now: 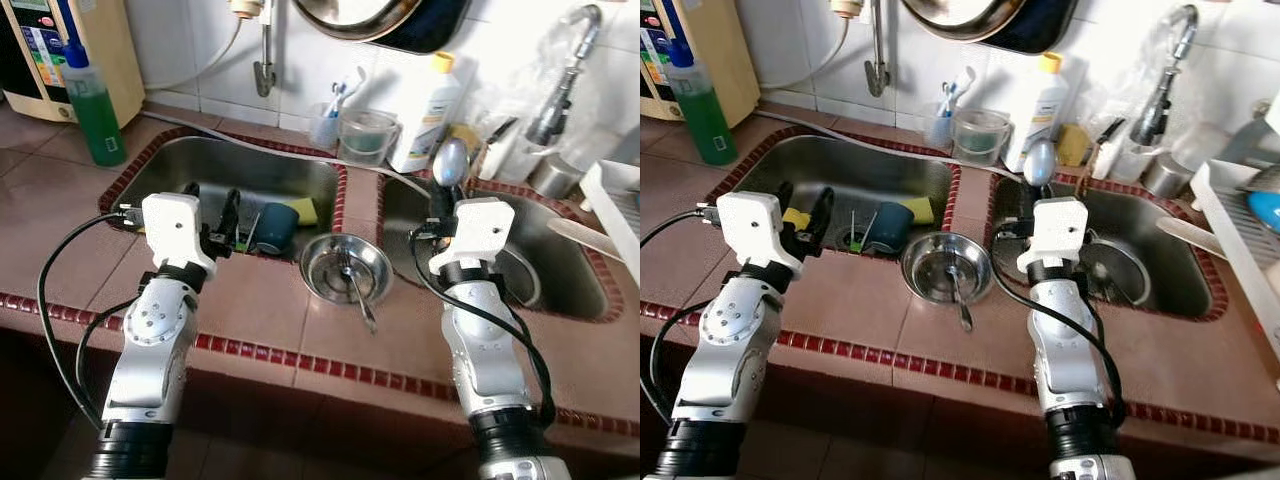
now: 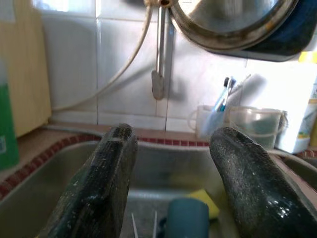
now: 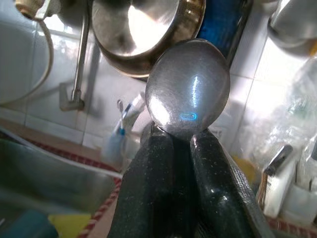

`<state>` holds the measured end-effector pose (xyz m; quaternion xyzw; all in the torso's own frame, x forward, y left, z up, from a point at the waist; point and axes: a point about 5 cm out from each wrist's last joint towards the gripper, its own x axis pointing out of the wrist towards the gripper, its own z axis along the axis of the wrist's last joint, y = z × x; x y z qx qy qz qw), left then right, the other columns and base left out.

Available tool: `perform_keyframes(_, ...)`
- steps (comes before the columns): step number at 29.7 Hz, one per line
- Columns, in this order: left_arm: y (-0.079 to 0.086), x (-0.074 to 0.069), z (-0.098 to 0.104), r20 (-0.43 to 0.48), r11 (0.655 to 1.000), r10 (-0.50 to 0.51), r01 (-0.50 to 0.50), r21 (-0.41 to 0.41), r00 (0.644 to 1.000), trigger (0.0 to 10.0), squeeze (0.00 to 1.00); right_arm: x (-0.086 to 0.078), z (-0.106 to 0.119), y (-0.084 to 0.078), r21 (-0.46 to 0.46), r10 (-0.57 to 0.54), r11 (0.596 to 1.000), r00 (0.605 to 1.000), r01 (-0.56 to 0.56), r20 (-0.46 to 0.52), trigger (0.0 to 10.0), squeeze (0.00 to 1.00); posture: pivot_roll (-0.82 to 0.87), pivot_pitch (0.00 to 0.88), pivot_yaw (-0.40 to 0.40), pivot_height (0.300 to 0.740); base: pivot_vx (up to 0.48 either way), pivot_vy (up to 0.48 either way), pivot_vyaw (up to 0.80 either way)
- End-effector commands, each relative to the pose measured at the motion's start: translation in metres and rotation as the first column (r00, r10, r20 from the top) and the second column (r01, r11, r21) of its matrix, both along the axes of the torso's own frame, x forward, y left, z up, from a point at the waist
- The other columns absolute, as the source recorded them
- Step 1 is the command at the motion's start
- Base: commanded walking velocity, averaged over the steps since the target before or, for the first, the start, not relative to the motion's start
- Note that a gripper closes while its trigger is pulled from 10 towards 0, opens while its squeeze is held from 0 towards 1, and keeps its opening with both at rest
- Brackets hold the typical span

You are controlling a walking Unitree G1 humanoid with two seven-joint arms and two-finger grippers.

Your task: Kitchen organization

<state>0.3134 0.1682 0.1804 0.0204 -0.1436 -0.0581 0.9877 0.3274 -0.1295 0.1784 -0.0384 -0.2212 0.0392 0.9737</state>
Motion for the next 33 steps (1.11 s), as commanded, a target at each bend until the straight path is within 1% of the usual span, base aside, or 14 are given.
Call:
perform_keyframes(1, -0.01, 0.001, 0.006, 0.018, 0.999, -0.032, 0.032, -0.011, 0.999, 10.0, 0.0, 0.001, 0.001, -0.01, -0.005, -0.027, 1.0, 1.0, 0.027, 0.004, 10.0, 0.0, -0.12, 0.0, -0.105, 0.732, 0.368, 0.0, 0.0)
perform_keyframes(9, -0.011, 0.001, 0.007, 0.023, 0.999, -0.035, 0.035, -0.013, 0.999, 10.0, 0.0, 0.001, 0.001, -0.009, -0.006, -0.023, 1.0, 1.0, 0.023, 0.004, 10.0, 0.0, -0.12, 0.0, -0.105, 0.732, 0.36, 0.0, 0.0)
perform_keyframes(12, -0.012, -0.001, 0.009, 0.046, 0.998, -0.047, 0.049, -0.03, 0.998, 10.0, 0.0, 0.001, 0.0, -0.008, -0.008, -0.02, 1.0, 1.0, 0.02, 0.003, 10.0, 0.0, -0.12, 0.0, -0.104, 0.732, 0.0, 0.0, 0.0)
perform_keyframes(14, -0.013, -0.001, 0.008, 0.04, 0.998, -0.049, 0.051, -0.032, 0.998, 10.0, 0.0, 0.001, 0.0, -0.008, -0.011, -0.018, 1.0, 1.0, 0.018, 0.002, 10.0, 0.0, -0.12, 0.0, -0.104, 0.732, 0.0, 0.0, 0.0)
perform_keyframes(16, -0.015, -0.003, 0.007, 0.039, 0.998, -0.056, 0.057, -0.009, 0.998, 10.0, 0.0, 0.001, -0.001, -0.008, -0.014, -0.014, 1.0, 1.0, 0.014, 0.002, 10.0, 0.0, -0.11, 0.0, -0.106, 0.732, 0.0, 0.0, 0.0)
perform_keyframes(25, -0.018, -0.005, 0.007, 0.039, 0.995, -0.095, 0.095, -0.002, 0.995, 10.0, 0.0, 0.001, -0.002, -0.006, -0.014, -0.006, 1.0, 1.0, 0.006, -0.002, 10.0, 0.0, -0.11, 0.0, -0.105, 0.732, 0.0, 0.0, 0.0)
perform_keyframes(28, -0.02, -0.007, 0.007, 0.038, 0.994, -0.112, 0.111, 0.021, 0.993, 10.0, 0.0, 0.001, -0.002, -0.006, -0.014, -0.003, 1.0, 1.0, 0.003, -0.003, 10.0, 0.0, -0.11, 0.0, -0.104, 0.732, 0.0, 0.0, 0.0)
perform_keyframes(31, -0.025, -0.009, 0.007, 0.035, 0.989, -0.143, 0.142, 0.038, 0.989, 10.0, 0.0, 0.001, -0.003, -0.007, -0.02, 0.0, 1.0, 1.0, 0.0, -0.007, 10.0, 0.0, -0.11, 0.0, -0.104, 0.732, 0.0, 0.0, 0.0)
perform_keyframes(33, -0.029, -0.011, 0.006, 0.031, 0.984, -0.173, 0.171, 0.05, 0.984, 10.0, 0.0, 0.002, -0.003, -0.011, -0.027, -0.002, 1.0, 1.0, 0.002, -0.014, 10.0, 0.0, -0.11, 0.0, -0.104, 0.732, 0.0, 0.0, 0.0)
